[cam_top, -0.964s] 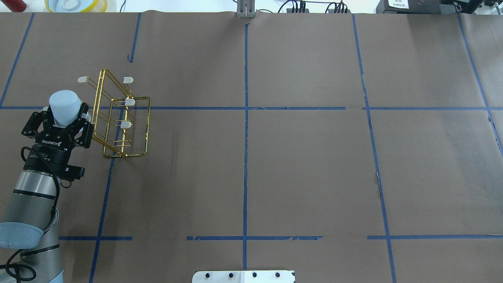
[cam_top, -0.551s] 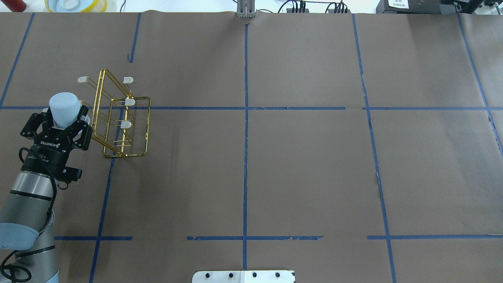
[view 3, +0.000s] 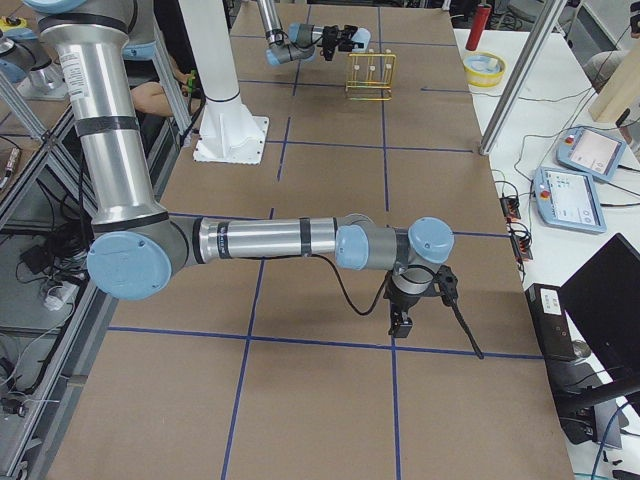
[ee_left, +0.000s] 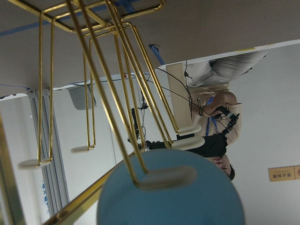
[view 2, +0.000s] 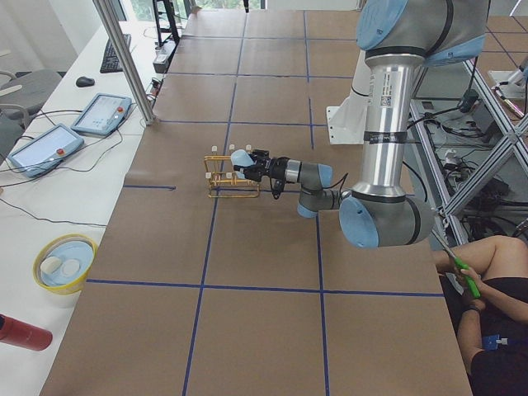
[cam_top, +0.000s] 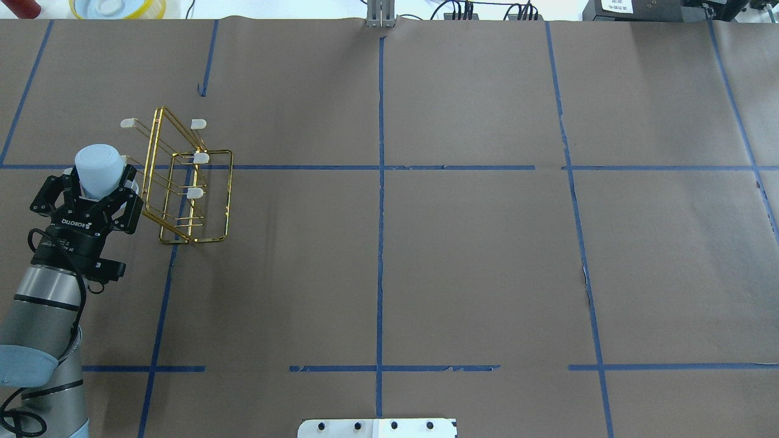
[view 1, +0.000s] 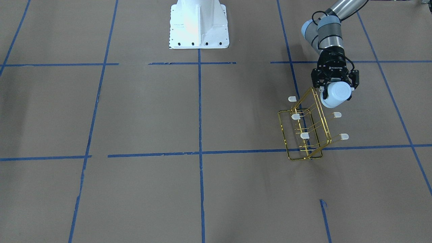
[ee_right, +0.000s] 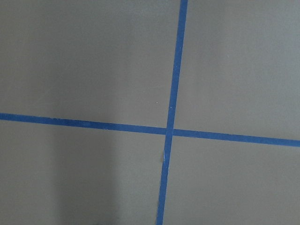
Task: Hang cup on cup holder
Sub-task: 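Open the left gripper and withdraw it away from the rack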
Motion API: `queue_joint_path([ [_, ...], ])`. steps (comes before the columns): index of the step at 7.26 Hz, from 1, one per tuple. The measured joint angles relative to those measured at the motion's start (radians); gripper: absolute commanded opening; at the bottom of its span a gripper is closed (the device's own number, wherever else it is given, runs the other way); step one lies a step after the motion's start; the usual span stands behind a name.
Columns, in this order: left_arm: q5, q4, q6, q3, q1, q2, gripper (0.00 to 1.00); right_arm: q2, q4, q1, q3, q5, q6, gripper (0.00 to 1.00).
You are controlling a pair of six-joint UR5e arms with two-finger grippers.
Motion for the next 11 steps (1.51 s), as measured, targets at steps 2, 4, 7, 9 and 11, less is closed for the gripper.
queue_joint_path([
  [2, -0.018, -0.001, -0.001, -0.006, -0.005, 0.004, 1.0, 0.0, 0.0, 0.0, 0.0, 0.0, 0.0, 1.0],
  [4, -0.023, -0.001, 0.007, -0.019, -0.01, 0.016, 1.0, 0.0, -0.001, 0.0, 0.0, 0.0, 0.0, 1.0],
  [7, -0.072, 0.012, 0.093, -0.112, -0.035, 0.088, 1.0, 0.0, 0.001, 0.0, 0.0, 0.0, 0.0, 1.0],
  [9, -0.136, 0.015, 0.196, -0.192, -0.053, 0.173, 1.0, 0.0, 0.001, 0.0, 0.0, 0.0, 0.0, 1.0],
  [11, -0.281, 0.015, 0.335, -0.229, -0.138, 0.239, 1.0, 0.0, 0.0, 0.0, 0.0, 0.0, 0.0, 1.0],
])
